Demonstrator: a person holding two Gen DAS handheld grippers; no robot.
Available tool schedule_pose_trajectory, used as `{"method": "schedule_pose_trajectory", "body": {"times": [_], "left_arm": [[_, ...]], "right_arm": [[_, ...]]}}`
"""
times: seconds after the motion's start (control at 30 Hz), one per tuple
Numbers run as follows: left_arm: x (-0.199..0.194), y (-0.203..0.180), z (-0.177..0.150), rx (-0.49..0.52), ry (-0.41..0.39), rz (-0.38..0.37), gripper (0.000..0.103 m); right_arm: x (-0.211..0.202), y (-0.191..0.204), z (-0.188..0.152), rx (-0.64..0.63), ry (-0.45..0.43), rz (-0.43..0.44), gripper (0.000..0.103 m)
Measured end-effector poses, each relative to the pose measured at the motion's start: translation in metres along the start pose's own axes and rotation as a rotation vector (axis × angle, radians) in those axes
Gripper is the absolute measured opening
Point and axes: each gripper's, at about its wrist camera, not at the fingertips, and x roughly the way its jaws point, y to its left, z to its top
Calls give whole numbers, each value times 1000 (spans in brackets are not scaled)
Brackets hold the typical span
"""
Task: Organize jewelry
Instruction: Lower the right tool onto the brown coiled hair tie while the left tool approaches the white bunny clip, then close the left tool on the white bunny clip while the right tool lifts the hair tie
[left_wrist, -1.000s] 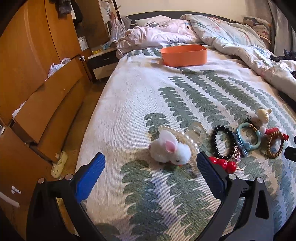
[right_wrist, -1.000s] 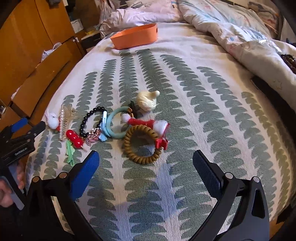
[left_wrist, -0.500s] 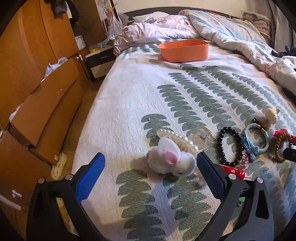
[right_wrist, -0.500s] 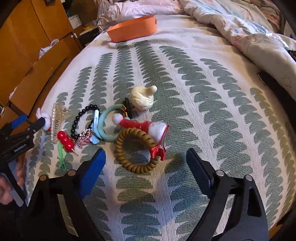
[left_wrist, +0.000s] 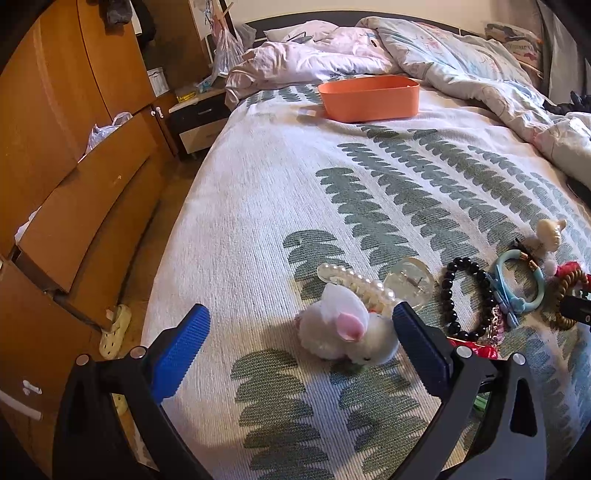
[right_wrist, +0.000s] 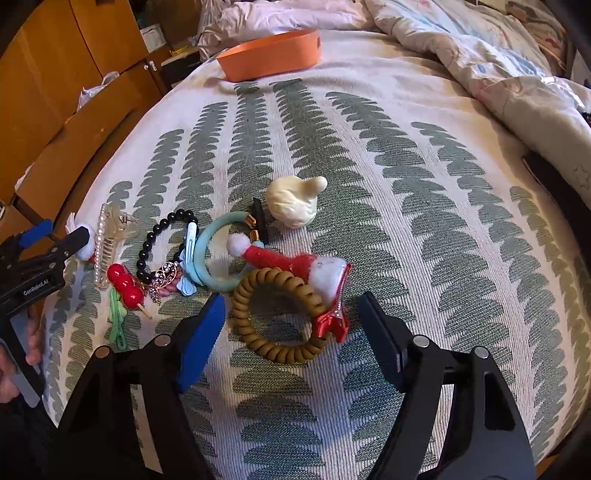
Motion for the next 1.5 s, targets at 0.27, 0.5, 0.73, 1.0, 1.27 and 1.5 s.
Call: {"method": "schedule_pose_trajectory", "body": {"times": [0.27, 0.5, 0.73, 1.0, 1.27, 1.5], "left_arm": [[7, 1, 2, -2, 23, -52, 98], [10, -5, 0, 19, 23, -49, 98], [9, -11, -1, 43, 5, -28, 98], [5, -13, -1, 59, 5, -56, 79], [4, -16, 0, 71, 13, -109, 53], [-2, -7, 2, 28, 0, -142, 48]], "right_arm": [[1, 5, -1, -18, 2, -28, 58], [4, 8, -2, -35, 6, -45, 57], [1, 9, -1, -33, -5, -35, 53], [1, 13, -2, -42, 13, -6, 19], [-5, 14, -1, -37, -8, 20, 12], [-18, 10, -1, -22, -40, 59, 10]]}}
